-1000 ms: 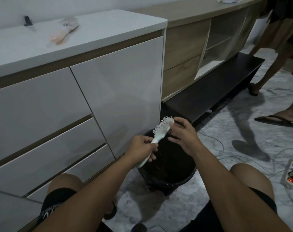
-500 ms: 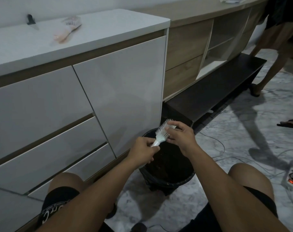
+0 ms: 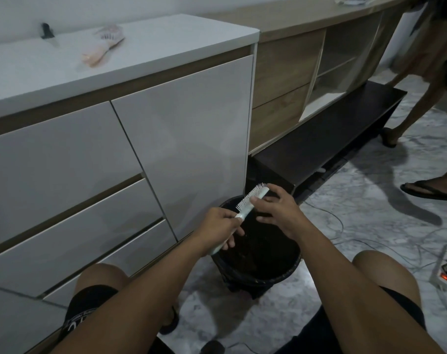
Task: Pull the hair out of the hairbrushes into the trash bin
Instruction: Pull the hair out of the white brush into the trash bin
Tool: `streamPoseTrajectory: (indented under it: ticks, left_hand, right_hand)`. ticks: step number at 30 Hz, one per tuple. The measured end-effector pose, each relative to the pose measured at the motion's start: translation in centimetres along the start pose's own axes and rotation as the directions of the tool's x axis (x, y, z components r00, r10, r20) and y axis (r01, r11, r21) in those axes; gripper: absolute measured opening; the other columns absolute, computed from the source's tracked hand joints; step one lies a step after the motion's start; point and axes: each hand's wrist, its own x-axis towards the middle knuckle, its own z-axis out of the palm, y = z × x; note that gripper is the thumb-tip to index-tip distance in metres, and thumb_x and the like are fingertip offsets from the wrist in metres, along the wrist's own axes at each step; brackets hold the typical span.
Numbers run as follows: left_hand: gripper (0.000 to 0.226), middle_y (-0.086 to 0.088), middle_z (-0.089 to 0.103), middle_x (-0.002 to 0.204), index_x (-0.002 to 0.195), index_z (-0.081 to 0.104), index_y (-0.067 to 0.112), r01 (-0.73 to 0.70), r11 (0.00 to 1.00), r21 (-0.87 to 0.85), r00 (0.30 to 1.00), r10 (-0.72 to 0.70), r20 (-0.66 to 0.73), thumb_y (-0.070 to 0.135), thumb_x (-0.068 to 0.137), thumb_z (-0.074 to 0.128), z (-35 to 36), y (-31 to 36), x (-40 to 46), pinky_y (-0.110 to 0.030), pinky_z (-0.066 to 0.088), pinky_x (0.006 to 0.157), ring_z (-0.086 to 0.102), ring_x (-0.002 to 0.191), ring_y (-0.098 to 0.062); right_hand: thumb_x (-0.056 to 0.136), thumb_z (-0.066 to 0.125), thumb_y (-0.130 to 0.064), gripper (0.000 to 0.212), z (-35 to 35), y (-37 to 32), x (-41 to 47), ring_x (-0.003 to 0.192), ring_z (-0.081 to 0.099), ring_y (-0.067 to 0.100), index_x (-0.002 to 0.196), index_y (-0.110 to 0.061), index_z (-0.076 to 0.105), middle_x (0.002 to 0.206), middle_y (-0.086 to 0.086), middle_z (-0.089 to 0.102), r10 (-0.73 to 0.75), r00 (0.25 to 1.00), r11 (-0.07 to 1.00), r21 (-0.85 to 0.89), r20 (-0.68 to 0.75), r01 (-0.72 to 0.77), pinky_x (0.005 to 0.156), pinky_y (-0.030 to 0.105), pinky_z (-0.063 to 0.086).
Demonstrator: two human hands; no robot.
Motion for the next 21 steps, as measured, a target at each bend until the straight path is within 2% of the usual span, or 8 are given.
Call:
streamPoseTrajectory:
  ticks: [3, 6, 9, 13, 15, 18, 21]
  left_hand:
    - [0.027, -0.014, 0.069, 0.080, 0.116, 0.063, -0.002, -0.005, 1.000, -0.014, 1.000, 0.005, 0.003, 0.014, 0.096, 0.054, -0.3, 0.0, -0.1, -0.021, 0.035, 0.033, 0.046, 0.037, -0.012]
    - [0.028, -0.014, 0.067, 0.078, 0.115, 0.064, -0.002, -0.016, 1.000, -0.021, 1.000, 0.016, -0.007, 0.015, 0.095, 0.055, -0.4, -0.2, -0.2, -0.022, 0.035, 0.034, 0.045, 0.037, -0.012]
    - [0.028, -0.014, 0.066, 0.075, 0.117, 0.064, -0.002, -0.023, 0.999, -0.037, 1.000, 0.023, 0.005, 0.014, 0.095, 0.055, -0.4, -0.3, -0.5, -0.023, 0.033, 0.034, 0.043, 0.037, -0.014]
    - [0.029, -0.011, 0.064, 0.071, 0.121, 0.062, -0.001, -0.024, 0.999, -0.049, 0.999, 0.026, 0.037, 0.012, 0.096, 0.055, -0.4, -0.2, -1.1, -0.023, 0.034, 0.033, 0.043, 0.037, -0.012]
    - [0.031, -0.010, 0.064, 0.069, 0.123, 0.061, -0.002, -0.021, 0.998, -0.055, 0.999, 0.024, 0.048, 0.012, 0.096, 0.055, -0.5, -0.2, -1.3, -0.023, 0.035, 0.034, 0.044, 0.037, -0.011]
    - [0.033, -0.009, 0.064, 0.068, 0.124, 0.060, -0.003, -0.017, 0.998, -0.068, 0.998, 0.022, 0.063, 0.012, 0.095, 0.056, -0.6, -0.3, -1.3, -0.023, 0.035, 0.034, 0.045, 0.036, -0.011]
    - [0.033, -0.009, 0.064, 0.068, 0.125, 0.060, -0.002, -0.014, 0.996, -0.085, 0.997, 0.021, 0.079, 0.012, 0.095, 0.056, -0.6, -0.3, -1.1, -0.024, 0.035, 0.033, 0.044, 0.036, -0.011]
  right_hand:
    - [0.067, 0.086, -0.017, 0.082, 0.3, 0.0, 0.0, 0.108, 0.064, 0.023, 0.136, -0.023, 0.043, 0.113, 0.007, 0.067, 0.007, 0.999, 1.000, -0.030, 0.033, -0.006, 0.094, 0.050, 0.054]
    - [0.070, 0.084, -0.014, 0.071, 0.4, 0.0, 0.0, 0.108, 0.063, 0.023, 0.127, -0.029, 0.045, 0.111, 0.006, 0.066, 0.015, 0.999, 1.000, 0.006, 0.041, -0.015, 0.094, 0.049, 0.053]
    - [0.080, 0.078, -0.013, 0.051, 0.2, 0.1, 0.1, 0.104, 0.068, 0.026, 0.124, -0.018, 0.053, 0.112, 0.012, 0.070, 0.019, 1.000, 0.994, 0.111, -0.017, -0.017, 0.090, 0.046, 0.056]
    - [0.088, 0.069, -0.014, 0.018, 0.1, -0.4, -0.2, 0.093, 0.071, 0.028, 0.105, -0.008, 0.064, 0.100, 0.015, 0.071, 0.028, 0.990, 0.965, 0.263, -0.137, 0.009, 0.079, 0.039, 0.059]
    - [0.090, 0.067, -0.020, 0.018, 0.1, -0.6, -0.2, 0.090, 0.071, 0.027, 0.100, -0.006, 0.065, 0.099, 0.016, 0.071, 0.053, 0.977, 0.953, 0.301, -0.206, 0.011, 0.074, 0.037, 0.060]
    - [0.095, 0.059, -0.031, 0.021, 0.0, -0.9, -0.2, 0.088, 0.069, 0.027, 0.095, -0.010, 0.063, 0.099, 0.015, 0.070, 0.117, 0.958, 0.931, 0.364, -0.264, -0.014, 0.077, 0.042, 0.058]
    - [0.095, 0.055, -0.039, 0.031, 0.1, -1.0, -0.2, 0.096, 0.065, 0.033, 0.101, -0.009, 0.060, 0.106, 0.018, 0.066, 0.183, 0.974, 0.889, 0.446, -0.133, -0.106, 0.082, 0.047, 0.054]
